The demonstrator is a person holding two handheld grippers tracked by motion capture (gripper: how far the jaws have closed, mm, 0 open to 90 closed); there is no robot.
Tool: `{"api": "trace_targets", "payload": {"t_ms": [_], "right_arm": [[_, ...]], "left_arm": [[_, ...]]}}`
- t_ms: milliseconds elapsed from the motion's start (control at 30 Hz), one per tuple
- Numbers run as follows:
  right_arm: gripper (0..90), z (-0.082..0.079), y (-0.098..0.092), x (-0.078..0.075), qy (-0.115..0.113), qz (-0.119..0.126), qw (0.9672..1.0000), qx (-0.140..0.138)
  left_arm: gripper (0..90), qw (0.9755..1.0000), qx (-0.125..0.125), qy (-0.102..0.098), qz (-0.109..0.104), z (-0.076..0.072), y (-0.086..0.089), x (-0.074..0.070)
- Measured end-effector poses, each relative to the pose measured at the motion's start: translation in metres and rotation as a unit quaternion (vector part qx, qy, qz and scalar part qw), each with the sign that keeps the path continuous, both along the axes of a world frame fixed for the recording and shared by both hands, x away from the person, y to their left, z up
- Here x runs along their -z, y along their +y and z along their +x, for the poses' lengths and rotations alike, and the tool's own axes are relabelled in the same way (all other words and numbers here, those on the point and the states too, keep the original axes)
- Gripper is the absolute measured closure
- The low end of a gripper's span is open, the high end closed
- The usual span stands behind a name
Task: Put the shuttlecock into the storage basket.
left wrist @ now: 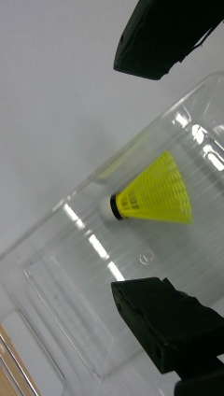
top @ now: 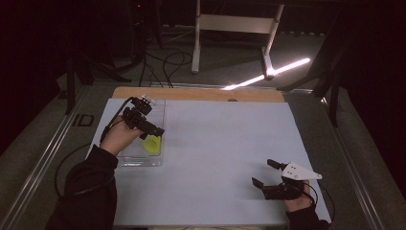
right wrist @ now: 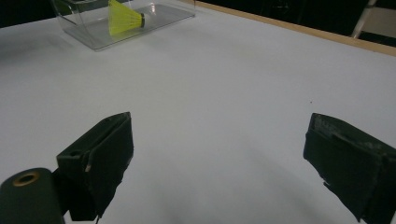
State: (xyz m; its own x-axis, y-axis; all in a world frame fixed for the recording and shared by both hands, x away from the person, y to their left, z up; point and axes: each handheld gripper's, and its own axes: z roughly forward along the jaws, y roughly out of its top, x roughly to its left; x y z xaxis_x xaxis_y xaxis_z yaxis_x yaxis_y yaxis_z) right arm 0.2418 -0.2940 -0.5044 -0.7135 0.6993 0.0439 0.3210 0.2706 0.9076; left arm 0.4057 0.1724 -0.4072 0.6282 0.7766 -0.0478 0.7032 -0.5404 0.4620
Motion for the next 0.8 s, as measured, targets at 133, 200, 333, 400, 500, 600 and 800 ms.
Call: {"api": "trace_targets", "payload": {"t_ms": [133,200,333,400,500,600,800], "right_arm": [[8.7,0.0,0.0,0.0,0.0,0.0,1.0,0.0],[8.7,0.0,0.0,0.0,0.0,0.001,1.0,0.0],[8.7,0.0,0.0,-0.001,0.0,0.002,1.0,0.001],[8.7,0.0,0.0,0.0,0.0,0.002,1.0,0.001],[8.7,0.0,0.0,0.0,0.0,0.002,1.0,0.0],[8.7,0.0,0.0,0.0,0.001,0.002,1.0,0.0],[8.7,0.0,0.001,0.0,0.001,0.002,1.0,-0.002]], "left_arm": [[0.0,0.9998,0.014,-0.013,-0.01,-0.001,-0.004,-0.004],[0.0,0.9996,0.017,-0.022,-0.007,-0.002,-0.007,-0.005],[0.0,0.9989,0.026,-0.033,-0.022,-0.003,-0.011,-0.005],[0.0,0.9982,0.037,-0.036,-0.032,-0.004,-0.013,-0.006],[0.0,0.9968,0.054,-0.035,-0.048,-0.004,-0.015,-0.006],[0.0,0.9948,0.076,-0.03,-0.06,-0.005,-0.018,-0.006],[0.0,0.9902,0.124,-0.042,-0.05,-0.011,-0.032,-0.005]]}}
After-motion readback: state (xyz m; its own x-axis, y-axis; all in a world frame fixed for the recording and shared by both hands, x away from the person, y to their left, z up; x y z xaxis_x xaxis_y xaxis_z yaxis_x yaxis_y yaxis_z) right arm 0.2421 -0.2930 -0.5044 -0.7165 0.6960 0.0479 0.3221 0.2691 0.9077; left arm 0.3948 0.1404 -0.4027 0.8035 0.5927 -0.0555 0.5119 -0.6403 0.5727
